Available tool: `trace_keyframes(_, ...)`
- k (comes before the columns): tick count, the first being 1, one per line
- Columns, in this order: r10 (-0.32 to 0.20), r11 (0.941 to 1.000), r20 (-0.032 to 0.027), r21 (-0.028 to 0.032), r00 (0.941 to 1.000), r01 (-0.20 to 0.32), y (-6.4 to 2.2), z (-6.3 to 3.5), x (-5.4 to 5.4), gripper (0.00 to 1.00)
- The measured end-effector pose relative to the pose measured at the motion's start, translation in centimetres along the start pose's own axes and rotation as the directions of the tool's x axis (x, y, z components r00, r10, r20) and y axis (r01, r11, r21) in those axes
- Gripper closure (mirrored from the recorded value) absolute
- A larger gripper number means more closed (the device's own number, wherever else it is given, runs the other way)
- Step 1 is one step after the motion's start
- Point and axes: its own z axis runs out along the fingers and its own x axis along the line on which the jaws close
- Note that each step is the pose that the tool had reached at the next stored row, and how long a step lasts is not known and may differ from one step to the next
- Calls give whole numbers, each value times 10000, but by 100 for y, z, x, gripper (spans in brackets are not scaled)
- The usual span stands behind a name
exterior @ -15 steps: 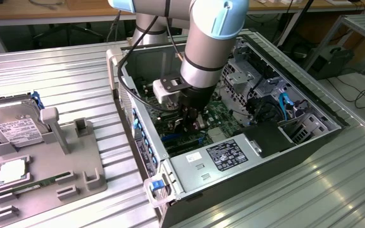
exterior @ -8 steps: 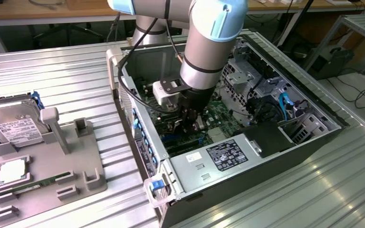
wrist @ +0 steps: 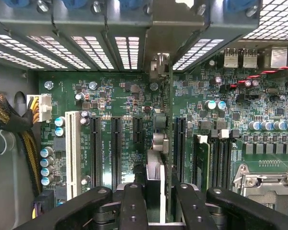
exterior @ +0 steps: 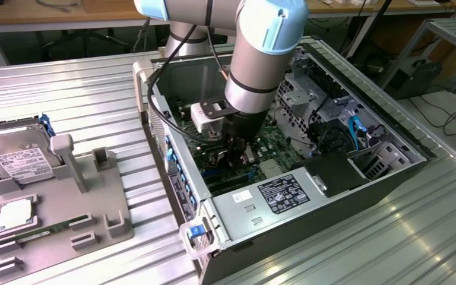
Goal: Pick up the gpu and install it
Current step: 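Insert the gpu into the slot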
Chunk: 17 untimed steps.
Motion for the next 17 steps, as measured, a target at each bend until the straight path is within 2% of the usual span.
trace_keyframes(4, 0, 10000, -11, -6, 10000, 0, -1, 80, 3, 72)
trace_keyframes(8, -1, 10000, 2, 13, 10000, 1, -1, 79, 1, 72)
trace_keyframes(9, -1, 10000, 1, 12, 10000, 1, -1, 78, 1, 71)
trace_keyframes(10, -1, 10000, 0, 12, 10000, 1, -1, 78, 1, 65)
trace_keyframes(11, -1, 10000, 1, 14, 10000, 1, -1, 74, 1, 65)
trace_keyframes(13, -1, 10000, -1, 19, 10000, 1, -1, 35, 0, 65)
trace_keyframes(17, -2, 10000, -14, 47, 10000, 2, 2, -164, -6, 65)
